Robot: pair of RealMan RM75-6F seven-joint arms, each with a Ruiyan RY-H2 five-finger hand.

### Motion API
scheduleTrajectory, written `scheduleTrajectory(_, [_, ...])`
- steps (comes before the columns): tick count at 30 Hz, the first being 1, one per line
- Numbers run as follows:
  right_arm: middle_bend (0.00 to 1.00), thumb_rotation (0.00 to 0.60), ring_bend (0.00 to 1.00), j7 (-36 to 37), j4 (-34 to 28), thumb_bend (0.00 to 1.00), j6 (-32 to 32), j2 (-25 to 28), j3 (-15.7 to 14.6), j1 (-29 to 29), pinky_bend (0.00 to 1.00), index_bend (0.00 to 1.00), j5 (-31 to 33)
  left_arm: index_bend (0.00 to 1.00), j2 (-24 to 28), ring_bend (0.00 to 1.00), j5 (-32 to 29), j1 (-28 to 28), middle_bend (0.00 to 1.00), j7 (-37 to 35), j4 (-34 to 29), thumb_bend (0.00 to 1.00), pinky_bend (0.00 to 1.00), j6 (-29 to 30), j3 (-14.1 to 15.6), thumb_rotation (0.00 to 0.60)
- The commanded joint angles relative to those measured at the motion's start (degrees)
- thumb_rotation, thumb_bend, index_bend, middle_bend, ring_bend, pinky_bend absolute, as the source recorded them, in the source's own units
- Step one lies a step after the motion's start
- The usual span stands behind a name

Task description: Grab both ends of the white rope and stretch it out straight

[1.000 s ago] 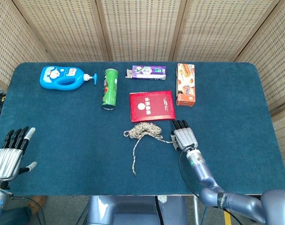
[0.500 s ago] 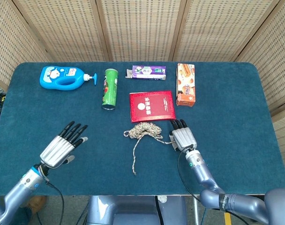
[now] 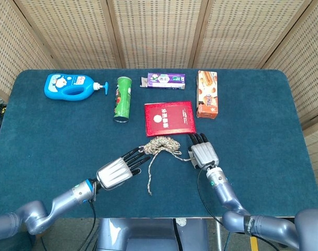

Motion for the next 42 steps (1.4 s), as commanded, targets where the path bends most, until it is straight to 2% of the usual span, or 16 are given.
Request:
scheduleTrajectory(1, [0.00, 0.600, 0.00, -0.1, 0.0, 0.47, 0.0, -0.1, 0.0, 0.1, 0.00, 0.64, 0.1, 0.42, -2.7, 0.00, -1.5, -1.9, 0.00, 0.3, 2.2, 0.15, 0.00, -2.1, -0.2, 0.600])
scheduleTrajectory(13, [0.00, 0.600, 0.00, -0.5, -0.1, 0.47, -0.1, -0.5, -0.2, 0.6, 0.00, 0.65, 0.8, 0.49, -9.9, 0.00, -3.6, -6.6, 0.00, 1.2, 6.7, 0.22, 0.00, -5.6, -0.6, 0.600])
scheduleTrajectory(23, [0.00, 0.600, 0.00, 0.2, 1.0, 0.47, -0.6, -1.0, -0.4, 0.7, 0.00, 0.65, 1.4, 0.50, -14.4, 0.00, -6.3, -9.3, 0.00, 3.0, 9.0, 0.24, 0.00, -9.1, -0.4, 0.600])
scheduleTrajectory(36, [0.00, 0.600, 0.00, 1.7, 1.6, 0.47, -1.0, -1.0, -0.6, 0.6, 0.00, 0.65, 1.1, 0.51, -18.6, 0.00, -7.6, -10.8, 0.00, 0.9, 14.7, 0.24, 0.00, -8.8, 2.0, 0.600])
scheduleTrajectory(42, [0.00, 0.600, 0.00, 2.2, 1.9, 0.47, -1.1, -0.9, -0.7, 0.6, 0.00, 0.66, 0.9, 0.53, -18.9, 0.00, -8.2, -11.3, 0.00, 0.4, 15.2, 0.28, 0.00, -8.3, 2.6, 0.600])
